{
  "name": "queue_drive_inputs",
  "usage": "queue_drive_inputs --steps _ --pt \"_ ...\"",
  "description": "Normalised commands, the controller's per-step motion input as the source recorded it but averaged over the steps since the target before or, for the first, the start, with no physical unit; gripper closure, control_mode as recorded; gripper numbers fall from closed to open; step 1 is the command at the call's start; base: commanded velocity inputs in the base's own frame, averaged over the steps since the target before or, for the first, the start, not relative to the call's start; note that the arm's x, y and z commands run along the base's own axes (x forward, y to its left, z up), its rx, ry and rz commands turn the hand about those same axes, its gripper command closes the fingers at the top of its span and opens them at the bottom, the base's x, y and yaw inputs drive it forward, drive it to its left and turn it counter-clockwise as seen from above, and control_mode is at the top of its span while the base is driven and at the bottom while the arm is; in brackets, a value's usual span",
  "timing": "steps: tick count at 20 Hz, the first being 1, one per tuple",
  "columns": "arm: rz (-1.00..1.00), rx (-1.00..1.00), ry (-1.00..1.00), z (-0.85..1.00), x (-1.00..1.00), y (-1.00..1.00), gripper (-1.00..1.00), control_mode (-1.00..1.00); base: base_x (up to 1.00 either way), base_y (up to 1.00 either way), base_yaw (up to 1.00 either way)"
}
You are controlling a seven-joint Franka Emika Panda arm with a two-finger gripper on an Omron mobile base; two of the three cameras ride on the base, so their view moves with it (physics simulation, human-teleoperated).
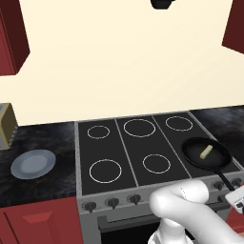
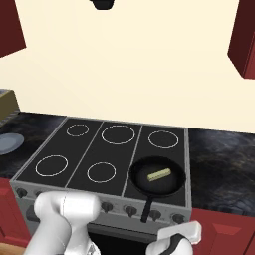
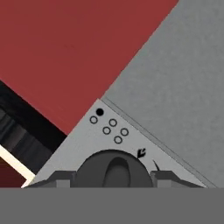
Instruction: Pick up the butter stick and place it in the pan. Then turn on the burner for the pan.
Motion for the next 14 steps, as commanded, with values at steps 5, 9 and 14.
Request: queue_drive_inputs --steps 5,9,14 --pt "0.14 -0.35 0.00 0.00 -0.05 0.00 1.00 -1.00 0.00 0.00 0.00" --pt "0.15 -0.36 0.00 0.00 -0.09 0.01 1.00 -1.00 0.00 0.00 0.00" --pt "0.15 -0.38 0.00 0.00 -0.19 0.04 1.00 -1.00 0.00 0.00 0.00"
